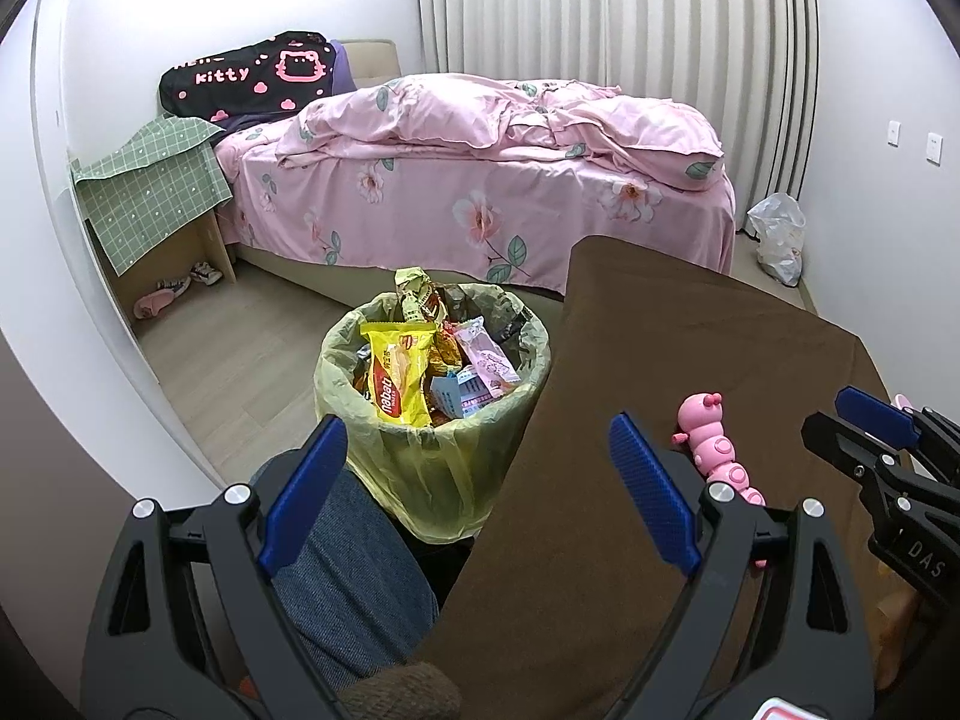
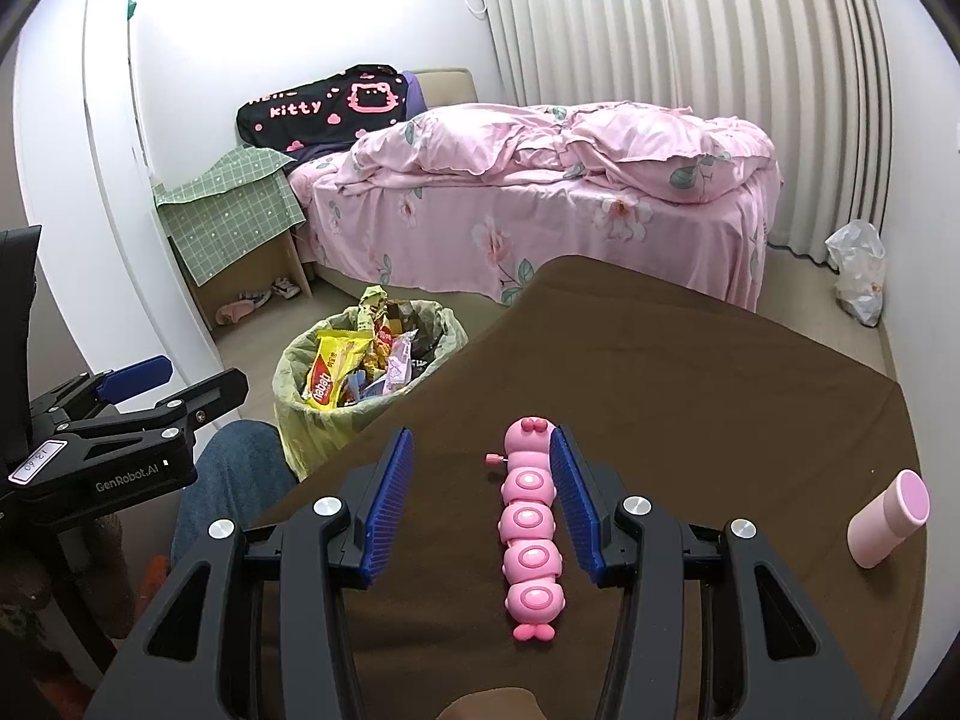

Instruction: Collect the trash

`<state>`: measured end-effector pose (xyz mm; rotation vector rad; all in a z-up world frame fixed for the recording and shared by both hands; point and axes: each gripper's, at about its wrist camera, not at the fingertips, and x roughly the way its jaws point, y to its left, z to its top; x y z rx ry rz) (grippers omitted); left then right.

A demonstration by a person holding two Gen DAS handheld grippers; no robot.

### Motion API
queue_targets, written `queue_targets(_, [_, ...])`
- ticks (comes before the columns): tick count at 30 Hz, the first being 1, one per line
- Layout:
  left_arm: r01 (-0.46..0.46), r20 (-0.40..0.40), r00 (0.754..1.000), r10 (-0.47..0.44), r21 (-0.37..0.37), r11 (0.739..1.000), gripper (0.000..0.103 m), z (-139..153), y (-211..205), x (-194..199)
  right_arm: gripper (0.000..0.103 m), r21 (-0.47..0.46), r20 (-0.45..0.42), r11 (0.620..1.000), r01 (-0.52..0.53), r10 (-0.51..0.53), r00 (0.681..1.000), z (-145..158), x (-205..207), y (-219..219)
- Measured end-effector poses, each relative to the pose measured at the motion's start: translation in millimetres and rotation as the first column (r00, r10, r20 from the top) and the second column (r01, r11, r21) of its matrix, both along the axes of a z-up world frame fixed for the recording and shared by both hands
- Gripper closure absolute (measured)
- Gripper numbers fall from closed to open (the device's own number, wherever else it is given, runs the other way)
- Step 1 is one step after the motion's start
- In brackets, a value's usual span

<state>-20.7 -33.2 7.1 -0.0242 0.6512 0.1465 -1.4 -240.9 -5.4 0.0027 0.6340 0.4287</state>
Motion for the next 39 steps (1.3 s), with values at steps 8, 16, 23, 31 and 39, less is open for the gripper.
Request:
queue_targets(8, [0.000, 0.001, 1.000, 0.000, -0.002, 1.000, 0.018, -0.5, 0.7, 0.4, 0.058, -0.002, -0.001, 1.000, -0.001, 0.001, 1.000, 0.1, 0.0, 1.2])
queue_targets(16, [0.002, 0.000, 1.000, -0.002, -0.002, 1.000, 0.018, -0.1, 2.0, 0.2, 0.058, -0.005, -0.001, 1.000, 0.001, -0.001, 1.000, 0.0, 0.0, 1.8])
queue_targets(23, [0.000, 0.003, 1.000, 0.000, -0.006, 1.000, 0.018, 0.4, 2.8, 0.8, 0.058, -0.003, 0.000, 1.000, -0.001, 0.001, 1.000, 0.5, -0.3, 1.8])
queue_targets(31, [-0.015, -0.001, 1.000, 0.015, -0.017, 1.000, 0.018, 2.7, 0.4, 3.2, 0.058, -0.007, 0.002, 1.000, -0.007, 0.007, 1.000, -0.6, -1.3, 3.8])
queue_targets(39, [-0.001, 0.014, 1.000, 0.001, -0.022, 1.000, 0.018, 5.1, -6.8, -0.4, 0.058, -0.023, 0.011, 1.000, -0.016, 0.017, 1.000, -1.4, -2.6, 6.0])
